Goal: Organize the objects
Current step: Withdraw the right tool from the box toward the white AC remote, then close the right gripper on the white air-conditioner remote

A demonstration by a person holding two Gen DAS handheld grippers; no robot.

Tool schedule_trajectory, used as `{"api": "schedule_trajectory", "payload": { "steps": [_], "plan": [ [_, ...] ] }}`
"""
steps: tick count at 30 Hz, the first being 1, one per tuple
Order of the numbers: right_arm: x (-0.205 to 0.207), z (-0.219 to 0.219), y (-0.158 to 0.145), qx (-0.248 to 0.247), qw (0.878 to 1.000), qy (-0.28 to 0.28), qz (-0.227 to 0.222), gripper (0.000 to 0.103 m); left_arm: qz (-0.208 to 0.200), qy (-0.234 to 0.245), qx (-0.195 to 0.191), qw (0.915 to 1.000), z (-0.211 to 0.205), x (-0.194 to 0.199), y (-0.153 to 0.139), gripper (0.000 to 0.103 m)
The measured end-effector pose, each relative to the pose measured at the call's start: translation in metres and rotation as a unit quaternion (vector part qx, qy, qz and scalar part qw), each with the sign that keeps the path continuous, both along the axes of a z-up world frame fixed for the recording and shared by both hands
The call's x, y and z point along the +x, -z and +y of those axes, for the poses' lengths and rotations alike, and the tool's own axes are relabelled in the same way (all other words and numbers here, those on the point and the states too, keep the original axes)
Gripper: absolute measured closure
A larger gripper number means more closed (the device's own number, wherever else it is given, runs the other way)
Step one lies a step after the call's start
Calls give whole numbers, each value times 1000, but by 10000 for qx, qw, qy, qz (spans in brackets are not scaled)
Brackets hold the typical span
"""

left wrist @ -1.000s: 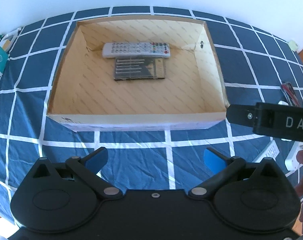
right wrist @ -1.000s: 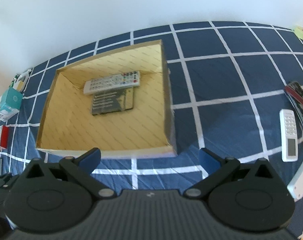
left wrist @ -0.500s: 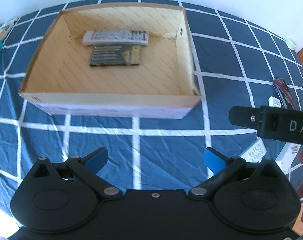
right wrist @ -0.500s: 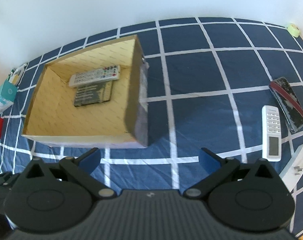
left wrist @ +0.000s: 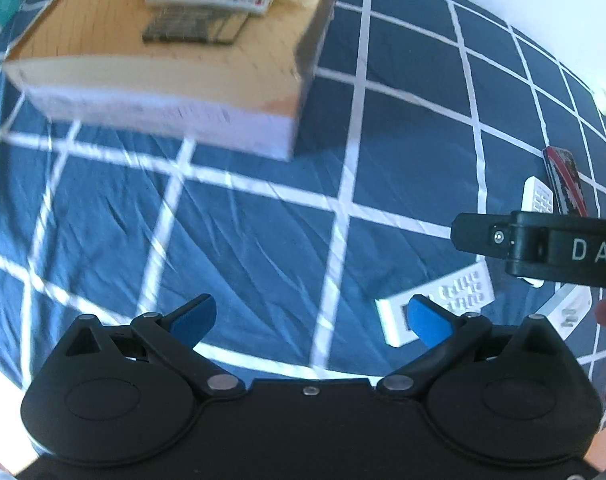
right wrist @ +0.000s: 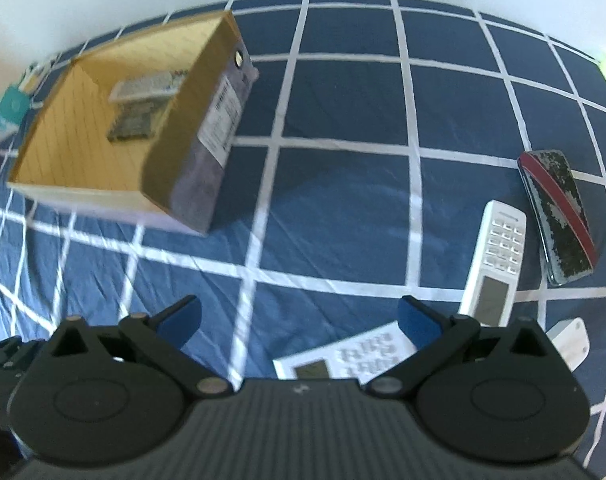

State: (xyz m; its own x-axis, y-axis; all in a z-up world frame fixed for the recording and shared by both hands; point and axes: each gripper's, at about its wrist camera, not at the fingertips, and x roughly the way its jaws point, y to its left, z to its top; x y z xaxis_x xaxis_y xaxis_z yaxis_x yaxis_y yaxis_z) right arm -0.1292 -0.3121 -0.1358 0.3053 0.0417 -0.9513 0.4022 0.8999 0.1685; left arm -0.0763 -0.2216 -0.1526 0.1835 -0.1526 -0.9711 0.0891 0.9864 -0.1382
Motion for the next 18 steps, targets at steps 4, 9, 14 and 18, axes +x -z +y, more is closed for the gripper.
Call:
{"api": "schedule_trajectory", "payload": {
  "steps": [4, 9, 14, 18],
  "plan": [
    [-7, -12, 13, 27, 9995, -284, 118, 0, 107, -309, -38, 9995, -12, -9, 12, 0],
    [-8, -21, 30, 87, 9975, -645, 272, 0, 252, -538, -47, 9982, -26, -19, 29, 0],
    [-10, -29, 51, 233, 9948, -853, 496, 0, 395, -739, -170, 9963, -36, -25, 45, 0],
    [-13, -33, 64, 306, 9927, -988, 623, 0, 472, -827, -249, 9951, -46, -27, 56, 0]
  ]
}}
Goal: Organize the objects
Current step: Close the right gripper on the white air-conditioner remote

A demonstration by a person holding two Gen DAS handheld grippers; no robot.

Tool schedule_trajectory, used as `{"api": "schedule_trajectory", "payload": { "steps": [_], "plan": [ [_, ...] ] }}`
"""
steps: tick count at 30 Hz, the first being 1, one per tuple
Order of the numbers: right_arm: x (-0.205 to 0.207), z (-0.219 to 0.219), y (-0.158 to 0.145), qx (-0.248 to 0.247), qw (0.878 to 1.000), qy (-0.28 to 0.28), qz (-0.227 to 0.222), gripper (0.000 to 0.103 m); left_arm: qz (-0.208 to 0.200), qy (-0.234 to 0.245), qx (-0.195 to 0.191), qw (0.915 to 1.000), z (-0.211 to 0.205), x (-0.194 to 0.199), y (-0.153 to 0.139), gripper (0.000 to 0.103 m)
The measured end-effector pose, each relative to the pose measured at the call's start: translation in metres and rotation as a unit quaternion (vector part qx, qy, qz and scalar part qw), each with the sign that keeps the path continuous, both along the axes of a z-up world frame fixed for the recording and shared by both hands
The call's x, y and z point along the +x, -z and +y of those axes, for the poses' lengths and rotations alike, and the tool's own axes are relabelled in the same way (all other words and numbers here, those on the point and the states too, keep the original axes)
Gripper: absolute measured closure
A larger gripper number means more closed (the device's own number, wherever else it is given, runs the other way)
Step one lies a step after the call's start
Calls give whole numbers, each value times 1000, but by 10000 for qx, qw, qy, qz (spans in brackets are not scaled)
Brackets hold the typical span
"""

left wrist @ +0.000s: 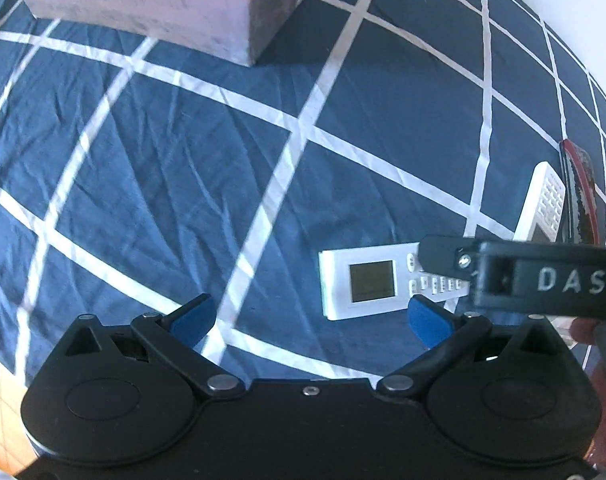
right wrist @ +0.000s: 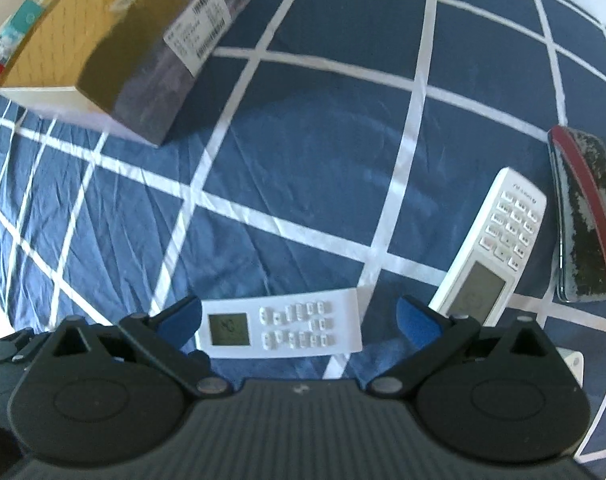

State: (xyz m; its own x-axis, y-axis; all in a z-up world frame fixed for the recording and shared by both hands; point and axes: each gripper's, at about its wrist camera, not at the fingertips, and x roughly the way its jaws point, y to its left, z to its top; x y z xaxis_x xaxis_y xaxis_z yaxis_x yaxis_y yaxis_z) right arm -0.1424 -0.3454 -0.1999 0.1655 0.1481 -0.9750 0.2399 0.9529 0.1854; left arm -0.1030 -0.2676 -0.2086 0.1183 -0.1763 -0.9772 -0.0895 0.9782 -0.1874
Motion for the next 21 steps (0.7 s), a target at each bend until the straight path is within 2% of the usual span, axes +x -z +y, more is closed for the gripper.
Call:
{"api": "schedule_trajectory", "payload": {
  "steps": [7, 10, 14, 21],
  "plan": [
    [3, -6, 24, 120, 9995, -210, 182, 2, 186, -107, -132, 9997, -10, 3, 18, 1],
    [4, -7, 30, 187, 9993, -244, 207, 8, 215, -132, -140, 9996, -14, 3, 22, 1],
    [4, -7, 38, 245, 9987, -318, 298, 14, 256, -135, -199, 9994, -18, 3, 26, 4],
    [4, -6, 36, 216, 9987, -405, 211, 21, 241, -87, -291, 9992, -23, 7, 26, 16]
  ]
}}
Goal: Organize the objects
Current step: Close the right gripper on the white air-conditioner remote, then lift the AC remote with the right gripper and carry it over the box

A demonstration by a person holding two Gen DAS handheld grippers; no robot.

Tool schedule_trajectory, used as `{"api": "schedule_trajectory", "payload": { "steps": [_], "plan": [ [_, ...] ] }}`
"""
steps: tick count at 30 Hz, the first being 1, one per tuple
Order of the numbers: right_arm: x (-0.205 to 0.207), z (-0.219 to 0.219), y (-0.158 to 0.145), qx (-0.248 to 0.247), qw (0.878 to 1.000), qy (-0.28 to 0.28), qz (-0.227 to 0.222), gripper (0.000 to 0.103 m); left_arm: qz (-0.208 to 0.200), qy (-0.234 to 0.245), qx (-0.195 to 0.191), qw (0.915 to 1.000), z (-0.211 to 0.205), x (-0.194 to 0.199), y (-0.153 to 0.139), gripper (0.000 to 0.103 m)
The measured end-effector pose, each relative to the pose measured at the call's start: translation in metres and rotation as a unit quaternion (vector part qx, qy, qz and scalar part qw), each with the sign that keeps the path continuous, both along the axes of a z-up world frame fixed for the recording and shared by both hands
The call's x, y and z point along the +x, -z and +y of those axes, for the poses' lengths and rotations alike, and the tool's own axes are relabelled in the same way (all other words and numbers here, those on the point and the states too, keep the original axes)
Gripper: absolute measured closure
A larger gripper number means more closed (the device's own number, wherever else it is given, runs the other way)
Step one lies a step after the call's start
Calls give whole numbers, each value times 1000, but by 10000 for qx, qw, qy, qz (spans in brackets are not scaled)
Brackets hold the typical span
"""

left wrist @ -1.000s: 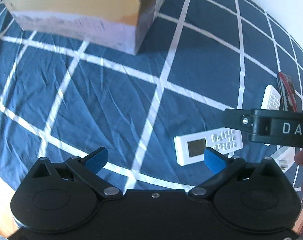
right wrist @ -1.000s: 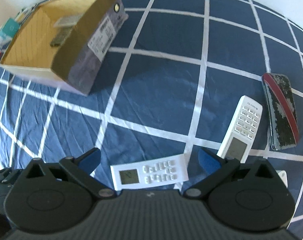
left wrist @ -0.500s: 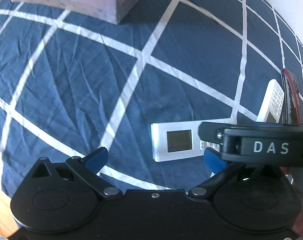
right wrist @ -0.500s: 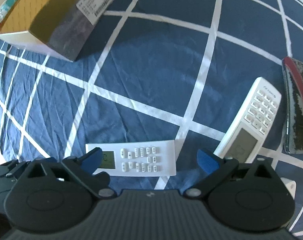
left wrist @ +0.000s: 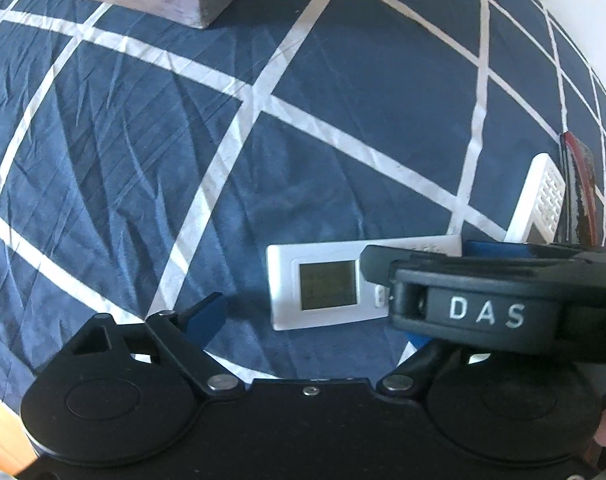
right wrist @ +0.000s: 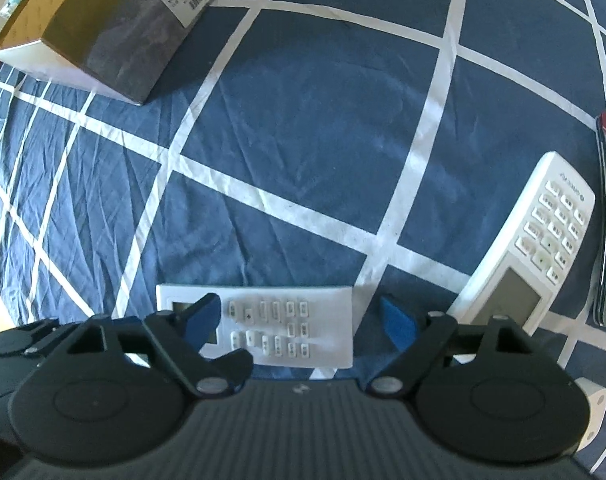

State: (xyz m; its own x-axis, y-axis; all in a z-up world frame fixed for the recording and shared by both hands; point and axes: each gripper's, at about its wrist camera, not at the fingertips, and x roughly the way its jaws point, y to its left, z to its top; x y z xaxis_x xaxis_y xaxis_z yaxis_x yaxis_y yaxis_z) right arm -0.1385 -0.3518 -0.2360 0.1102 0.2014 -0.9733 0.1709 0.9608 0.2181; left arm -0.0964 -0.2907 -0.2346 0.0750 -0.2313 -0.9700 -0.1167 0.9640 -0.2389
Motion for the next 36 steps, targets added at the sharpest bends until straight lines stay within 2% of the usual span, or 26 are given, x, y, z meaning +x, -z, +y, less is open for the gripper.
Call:
{"api": "schedule_trajectory", "payload": {
  "steps": [6, 8, 23, 27, 36],
  "plan": [
    [-2, -1, -3, 169, 9998, -71, 25, 35, -59, 74, -49, 9999, -4, 4, -2, 28],
    [-1, -4, -4, 184, 9998, -84, 39, 35, -64, 97, -104, 9999, -5, 4, -3, 34],
    [2, -4, -4, 198, 9998, -74, 68, 37, -41, 125, -92, 9999, -6, 7, -3, 35],
    [3, 1, -8, 213, 9998, -12, 9, 37, -105, 155, -34, 9998, -3, 7, -12, 35],
    [13, 15, -42, 244, 9991, 101, -318, 37, -435, 258, 125, 9986, 14, 16, -50, 35]
  ]
}}
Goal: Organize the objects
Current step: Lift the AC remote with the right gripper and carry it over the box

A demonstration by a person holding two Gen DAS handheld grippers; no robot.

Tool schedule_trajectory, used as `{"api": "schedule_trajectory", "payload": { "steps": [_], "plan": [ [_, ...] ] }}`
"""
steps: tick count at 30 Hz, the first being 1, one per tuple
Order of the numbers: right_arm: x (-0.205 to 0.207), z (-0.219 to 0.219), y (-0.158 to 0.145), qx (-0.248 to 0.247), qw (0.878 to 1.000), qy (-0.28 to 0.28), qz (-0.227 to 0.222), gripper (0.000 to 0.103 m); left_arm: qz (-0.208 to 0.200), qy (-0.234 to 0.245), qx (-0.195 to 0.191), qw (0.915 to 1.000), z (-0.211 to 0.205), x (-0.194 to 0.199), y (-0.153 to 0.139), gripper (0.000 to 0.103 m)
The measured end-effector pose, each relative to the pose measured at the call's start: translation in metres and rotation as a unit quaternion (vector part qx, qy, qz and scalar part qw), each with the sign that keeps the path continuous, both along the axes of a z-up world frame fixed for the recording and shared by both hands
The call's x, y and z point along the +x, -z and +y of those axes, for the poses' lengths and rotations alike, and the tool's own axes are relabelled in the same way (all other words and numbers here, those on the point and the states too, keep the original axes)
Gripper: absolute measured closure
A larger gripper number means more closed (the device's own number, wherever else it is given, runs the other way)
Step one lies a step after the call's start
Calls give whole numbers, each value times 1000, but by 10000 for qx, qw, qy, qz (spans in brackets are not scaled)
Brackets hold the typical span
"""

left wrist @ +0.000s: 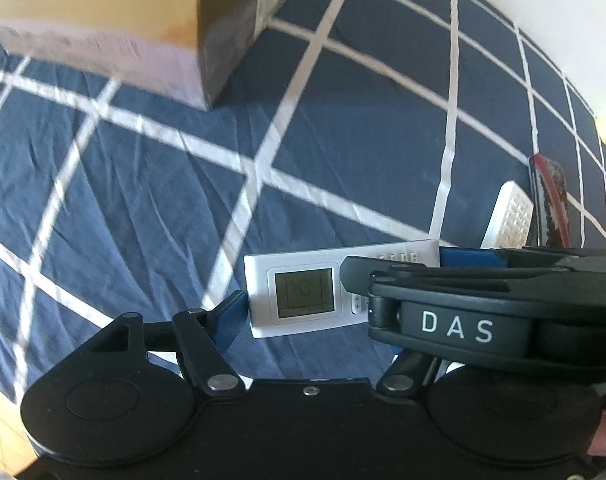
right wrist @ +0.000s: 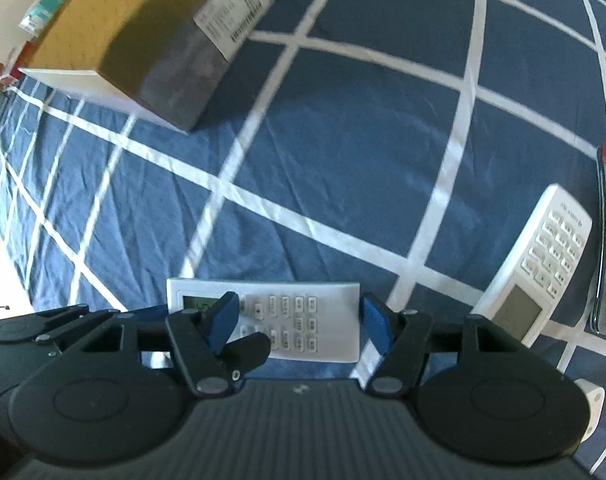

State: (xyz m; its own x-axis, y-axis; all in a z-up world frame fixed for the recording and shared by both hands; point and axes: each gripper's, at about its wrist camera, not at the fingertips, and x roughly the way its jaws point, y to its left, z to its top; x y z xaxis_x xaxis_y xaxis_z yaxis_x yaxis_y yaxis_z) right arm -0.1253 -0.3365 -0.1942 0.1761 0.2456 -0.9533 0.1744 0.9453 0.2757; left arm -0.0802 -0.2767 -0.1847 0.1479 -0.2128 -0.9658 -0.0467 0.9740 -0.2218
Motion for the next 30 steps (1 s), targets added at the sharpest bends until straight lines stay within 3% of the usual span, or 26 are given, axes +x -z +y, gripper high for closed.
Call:
{"api": "schedule_trajectory", "payload": {
  "steps": [10, 20, 30],
  "plan": [
    [21, 20, -43, 11, 9982, 438, -407, 37, -349, 416, 168, 9984, 29, 26, -44, 35],
    [59, 66, -83, 6, 9933, 859, -768, 37, -694, 809, 280, 9939, 86, 67, -88, 35],
    [98, 116, -103, -8, 9846, 1393, -1053, 37, -950, 1311, 342, 9862, 138, 93, -111, 35]
  ]
}}
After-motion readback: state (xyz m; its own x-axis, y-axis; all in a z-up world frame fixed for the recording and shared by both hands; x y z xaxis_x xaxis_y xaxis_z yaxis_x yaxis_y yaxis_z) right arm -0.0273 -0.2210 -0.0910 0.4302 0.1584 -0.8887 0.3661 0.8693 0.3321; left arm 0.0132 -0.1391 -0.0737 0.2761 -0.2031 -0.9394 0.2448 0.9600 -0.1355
